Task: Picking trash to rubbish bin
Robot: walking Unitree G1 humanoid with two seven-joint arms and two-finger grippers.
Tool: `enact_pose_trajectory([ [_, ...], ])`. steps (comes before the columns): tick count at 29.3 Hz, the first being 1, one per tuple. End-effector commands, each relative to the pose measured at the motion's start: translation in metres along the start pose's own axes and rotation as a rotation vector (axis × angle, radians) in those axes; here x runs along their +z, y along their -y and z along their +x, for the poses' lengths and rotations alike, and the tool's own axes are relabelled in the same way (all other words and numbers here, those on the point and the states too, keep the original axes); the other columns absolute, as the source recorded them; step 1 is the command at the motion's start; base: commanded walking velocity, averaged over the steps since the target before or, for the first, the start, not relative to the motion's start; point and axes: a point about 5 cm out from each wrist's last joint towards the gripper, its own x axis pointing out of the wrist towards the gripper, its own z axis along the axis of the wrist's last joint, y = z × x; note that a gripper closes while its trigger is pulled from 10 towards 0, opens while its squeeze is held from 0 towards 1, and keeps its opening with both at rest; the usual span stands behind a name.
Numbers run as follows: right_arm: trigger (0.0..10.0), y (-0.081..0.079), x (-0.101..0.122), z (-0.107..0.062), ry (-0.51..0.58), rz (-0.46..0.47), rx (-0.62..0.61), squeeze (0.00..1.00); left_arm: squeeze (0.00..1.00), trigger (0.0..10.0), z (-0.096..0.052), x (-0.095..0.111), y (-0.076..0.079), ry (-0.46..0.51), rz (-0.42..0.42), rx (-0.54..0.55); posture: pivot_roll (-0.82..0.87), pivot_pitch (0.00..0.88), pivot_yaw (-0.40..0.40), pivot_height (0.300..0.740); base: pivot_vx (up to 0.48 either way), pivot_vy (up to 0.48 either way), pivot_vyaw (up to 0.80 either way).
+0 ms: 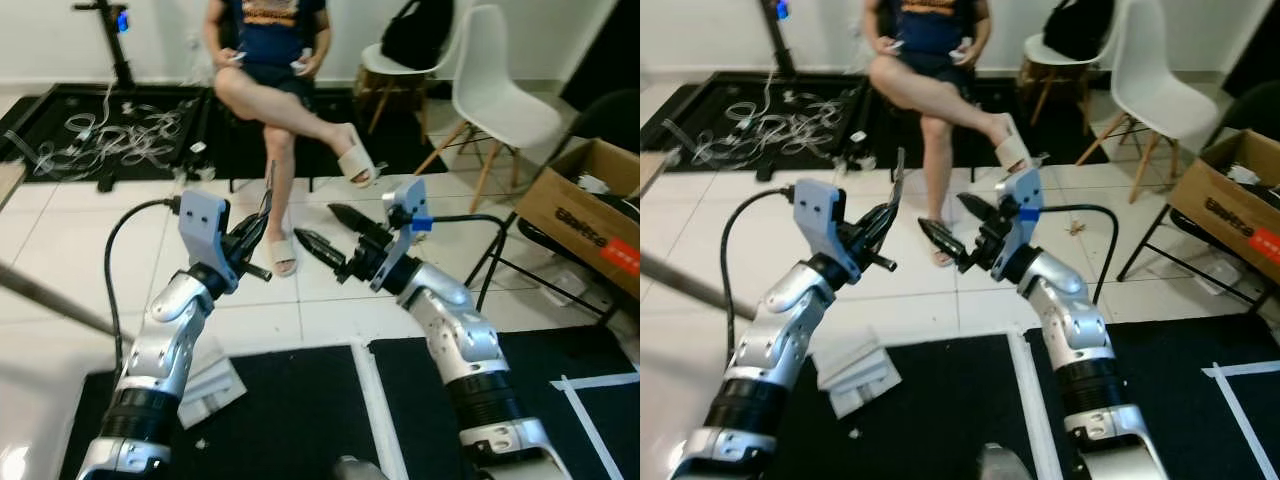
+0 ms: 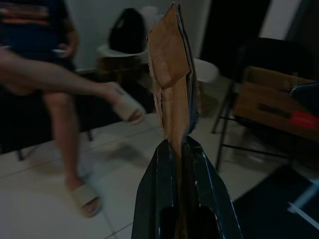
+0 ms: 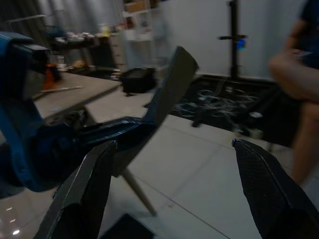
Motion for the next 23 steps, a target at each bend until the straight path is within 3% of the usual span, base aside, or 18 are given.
enact_pose_trajectory([
  [1, 10.0, 0.0034, -0.0001, -0.0027, -0.004, 0.005, -0.012, 0.00, 0.00, 10.0, 0.0000, -0.0019, 0.0011, -0.008, -0.005, -0.005, 0.01, 0.000, 0.011, 0.740, 0.000, 0.000, -0.80],
  [23, 10.0, 0.0039, -0.0003, -0.0019, -0.005, 0.007, -0.012, 0.00, 0.00, 10.0, -0.0003, -0.0012, 0.0010, -0.005, -0.018, -0.005, 0.01, 0.000, 0.010, 0.740, 0.000, 0.000, -0.80],
])
